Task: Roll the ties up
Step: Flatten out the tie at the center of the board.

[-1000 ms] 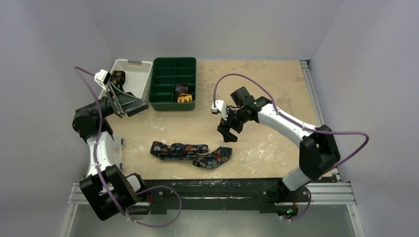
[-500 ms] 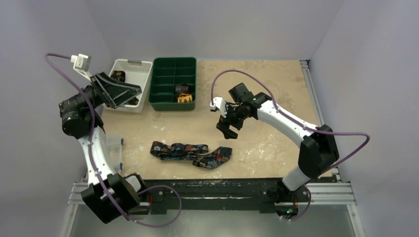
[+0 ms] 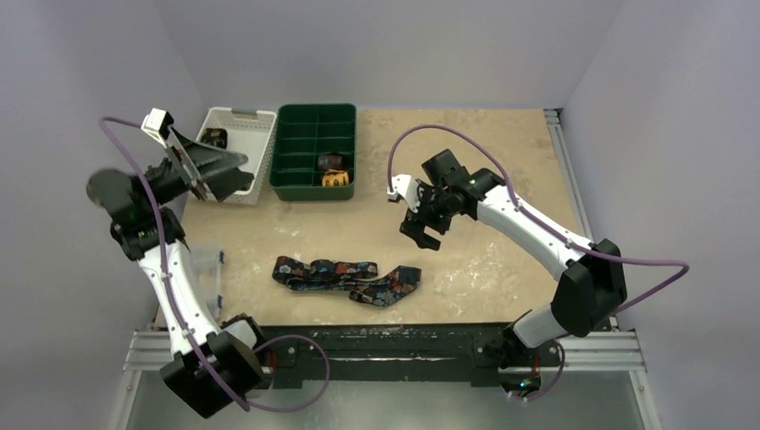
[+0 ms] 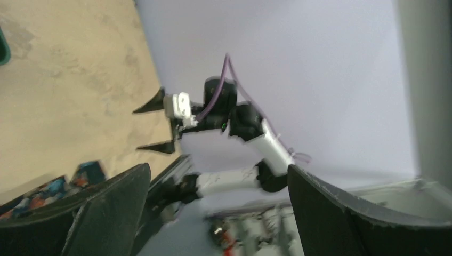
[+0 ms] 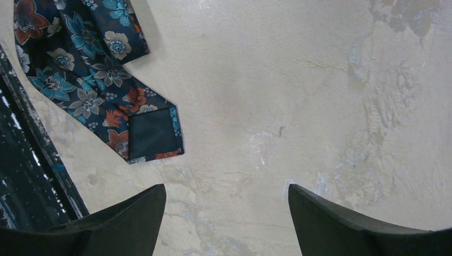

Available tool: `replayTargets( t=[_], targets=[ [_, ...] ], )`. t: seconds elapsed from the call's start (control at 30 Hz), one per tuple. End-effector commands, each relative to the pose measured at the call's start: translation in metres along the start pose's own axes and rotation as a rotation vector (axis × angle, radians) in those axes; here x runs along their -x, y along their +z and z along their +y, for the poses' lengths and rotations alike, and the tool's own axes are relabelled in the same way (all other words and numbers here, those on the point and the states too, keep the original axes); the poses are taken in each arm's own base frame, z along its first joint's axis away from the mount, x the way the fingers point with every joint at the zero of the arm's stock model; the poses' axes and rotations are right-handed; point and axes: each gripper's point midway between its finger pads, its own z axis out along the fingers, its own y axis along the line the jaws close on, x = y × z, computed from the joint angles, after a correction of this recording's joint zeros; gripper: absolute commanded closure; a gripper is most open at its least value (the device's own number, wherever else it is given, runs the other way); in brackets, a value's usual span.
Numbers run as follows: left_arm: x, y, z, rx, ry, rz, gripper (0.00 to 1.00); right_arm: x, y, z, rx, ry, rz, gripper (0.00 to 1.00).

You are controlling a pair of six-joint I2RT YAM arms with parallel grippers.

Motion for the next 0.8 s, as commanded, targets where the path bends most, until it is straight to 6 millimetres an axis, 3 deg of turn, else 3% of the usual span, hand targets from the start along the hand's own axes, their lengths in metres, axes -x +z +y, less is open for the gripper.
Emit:
replayTargets(
  t=[0.0,0.1,0.17,0.2,0.27,0.33,0.47,0.6,0.7,0.77],
  targets=[
    [0.005,-0.009,0.08,0.212,-0.517,-0.137,0.0,0.0,-0.011,-0.006,-0.048,-0.022,0.007,0.16],
    [0.016,0.004,-0.005,0.103,-0.298,-0.174,0.0,-0.003,-0.013,-0.004,-0.056,-0.022,0.008,0.16],
    [0.007,0.014,-0.054,0.09,0.032,-0.171,0.0,-0.004,-0.014,-0.003,-0.06,-0.028,0.005,0.16],
    [0.001,0.016,-0.062,0.177,0.179,-0.185,0.0,-0.004,-0.014,-0.003,-0.062,-0.03,0.002,0.16],
    [-0.003,0.012,-0.056,0.369,0.442,-0.19,0.0,-0.001,-0.018,-0.004,-0.068,-0.035,-0.011,0.16],
    [0.002,0.004,-0.03,0.525,0.623,-0.14,0.0,0.004,-0.022,0.001,-0.044,-0.045,-0.038,0.15],
    [-0.059,-0.004,0.034,0.51,0.777,0.292,0.0,0.01,-0.012,0.017,0.044,-0.042,-0.084,0.15],
    [-0.116,-0.031,0.1,0.477,1.033,0.46,0.0,0.024,0.005,0.034,0.171,0.039,-0.131,0.17],
    [-0.136,-0.044,0.146,0.496,1.123,0.562,0.01,0.024,0.027,0.04,0.248,0.059,-0.104,0.2],
    [-0.144,-0.042,0.164,0.438,1.107,0.66,0.05,0.022,0.043,0.04,0.271,0.058,-0.09,0.23]
  ],
)
